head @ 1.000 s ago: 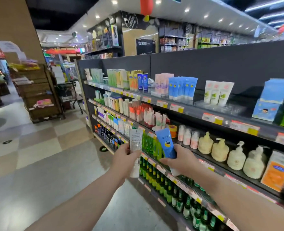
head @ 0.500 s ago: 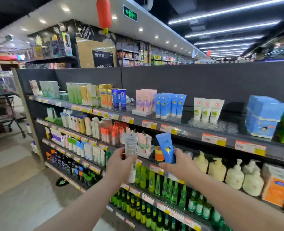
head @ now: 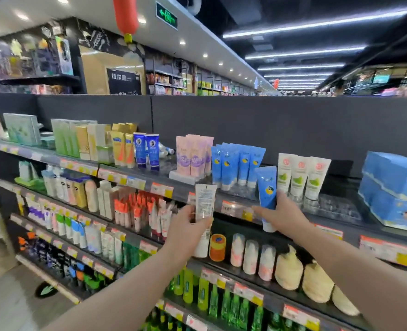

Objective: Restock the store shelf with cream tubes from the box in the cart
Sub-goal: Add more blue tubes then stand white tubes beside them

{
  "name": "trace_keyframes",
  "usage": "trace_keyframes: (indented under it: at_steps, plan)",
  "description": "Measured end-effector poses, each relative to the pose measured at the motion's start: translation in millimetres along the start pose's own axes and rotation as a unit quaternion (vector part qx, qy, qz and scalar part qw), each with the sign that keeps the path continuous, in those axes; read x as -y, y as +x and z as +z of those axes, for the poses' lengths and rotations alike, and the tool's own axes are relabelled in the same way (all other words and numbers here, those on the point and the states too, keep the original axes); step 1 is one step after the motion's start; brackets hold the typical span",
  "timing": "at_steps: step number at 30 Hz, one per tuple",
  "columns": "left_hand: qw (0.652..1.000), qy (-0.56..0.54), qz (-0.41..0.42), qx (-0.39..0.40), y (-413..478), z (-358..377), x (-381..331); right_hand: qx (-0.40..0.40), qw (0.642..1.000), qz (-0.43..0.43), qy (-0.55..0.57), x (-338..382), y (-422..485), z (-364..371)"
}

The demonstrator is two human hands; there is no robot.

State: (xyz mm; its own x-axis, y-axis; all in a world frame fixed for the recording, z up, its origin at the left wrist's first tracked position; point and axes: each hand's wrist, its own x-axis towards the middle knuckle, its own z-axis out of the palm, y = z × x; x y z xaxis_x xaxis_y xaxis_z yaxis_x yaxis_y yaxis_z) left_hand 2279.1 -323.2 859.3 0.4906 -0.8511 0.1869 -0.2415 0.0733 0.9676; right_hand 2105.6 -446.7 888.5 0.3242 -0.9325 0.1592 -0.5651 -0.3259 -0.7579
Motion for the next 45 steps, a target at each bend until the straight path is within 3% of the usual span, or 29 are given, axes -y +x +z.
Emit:
trace_keyframes:
  at_steps: [8, 17, 33, 45]
  plan:
    - [0.999, -0.026, 0.041, -0.013, 102, 33, -21, 0.010, 1.000, -0.013, 0.013, 1, 110, -9]
    - [0.994, -0.073, 0.071, -0.047, 163, 37, -23, -0.006, 0.998, -0.050, 0.045, -6, 168, 10]
    - [0.993, -0.090, 0.077, 0.025, 221, 12, -12, -0.046, 0.998, -0.005, 0.051, 2, 196, 48]
    - [0.990, -0.103, 0.085, 0.050, 225, 7, -8, -0.027, 0.999, 0.040, 0.019, 6, 195, 54]
